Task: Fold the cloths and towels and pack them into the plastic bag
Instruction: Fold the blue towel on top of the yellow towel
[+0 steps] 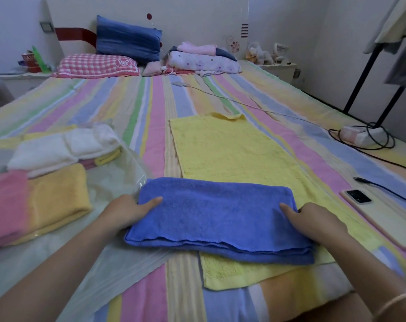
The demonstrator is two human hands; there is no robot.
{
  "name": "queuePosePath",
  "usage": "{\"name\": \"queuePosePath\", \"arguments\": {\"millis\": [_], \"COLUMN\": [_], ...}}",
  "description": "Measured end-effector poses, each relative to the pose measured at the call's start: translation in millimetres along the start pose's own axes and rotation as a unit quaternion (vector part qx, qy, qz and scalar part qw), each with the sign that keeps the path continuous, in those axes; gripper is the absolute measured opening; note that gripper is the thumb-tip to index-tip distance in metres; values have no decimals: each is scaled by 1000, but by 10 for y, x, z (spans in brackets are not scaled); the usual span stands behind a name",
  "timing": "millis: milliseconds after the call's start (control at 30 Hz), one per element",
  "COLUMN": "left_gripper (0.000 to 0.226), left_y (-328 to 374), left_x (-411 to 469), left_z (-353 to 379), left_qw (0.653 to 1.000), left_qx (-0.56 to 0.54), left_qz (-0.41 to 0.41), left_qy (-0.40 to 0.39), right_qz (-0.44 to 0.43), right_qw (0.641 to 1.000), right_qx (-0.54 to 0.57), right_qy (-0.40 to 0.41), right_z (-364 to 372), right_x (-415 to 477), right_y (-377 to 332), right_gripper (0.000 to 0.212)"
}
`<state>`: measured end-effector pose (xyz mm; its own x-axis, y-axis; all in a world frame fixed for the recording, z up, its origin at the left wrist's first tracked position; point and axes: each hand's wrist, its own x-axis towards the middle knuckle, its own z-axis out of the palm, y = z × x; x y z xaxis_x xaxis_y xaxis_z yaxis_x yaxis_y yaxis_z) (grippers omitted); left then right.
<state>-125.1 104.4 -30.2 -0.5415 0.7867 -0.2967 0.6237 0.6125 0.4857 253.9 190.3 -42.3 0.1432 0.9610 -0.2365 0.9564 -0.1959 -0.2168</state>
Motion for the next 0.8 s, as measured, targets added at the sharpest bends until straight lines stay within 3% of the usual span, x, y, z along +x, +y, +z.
{"name": "queuePosePath", "arguments": {"millis": [100, 200, 267, 400, 500, 567, 633, 700, 800], "left_gripper": [52, 30, 29, 35, 45, 30, 24, 30, 11], "left_y": [-25, -18, -39, -127, -141, -139, -127, -107, -51], "left_x": [-70, -174, -275, -391, -310, -246, -193, -137, -164], "left_z": [35, 9, 9, 83, 91, 56, 34, 52, 61], "left_qw": [997, 974, 964, 991, 998, 992, 986, 981, 975], "left_qx": [-70, -221, -253, -68, 16, 27, -33, -119, -157], "left_qz": [25, 2, -4, 27, 54, 81, 113, 124, 124], "left_qy": [-4, -42, -79, -116, -8, 92, 119, 91, 99], "right_qz": [-15, -45, -61, -56, -66, -156, -283, -361, -414], "right_qw": [999, 988, 980, 993, 970, 944, 911, 896, 889], "right_qx": [29, 146, 178, -8, -144, -141, -57, -8, -39], "right_qy": [-13, 24, 68, 103, 183, 254, 293, 258, 194], "right_z": [56, 14, -92, -115, 28, 140, 277, 427, 708], "right_x": [-81, -77, -57, -91, -225, -301, -405, -568, -716], "right_y": [-8, 13, 87, 174, 38, -160, -413, -674, -855], "right_gripper": [56, 42, 37, 29, 35, 50, 48, 48, 60]}}
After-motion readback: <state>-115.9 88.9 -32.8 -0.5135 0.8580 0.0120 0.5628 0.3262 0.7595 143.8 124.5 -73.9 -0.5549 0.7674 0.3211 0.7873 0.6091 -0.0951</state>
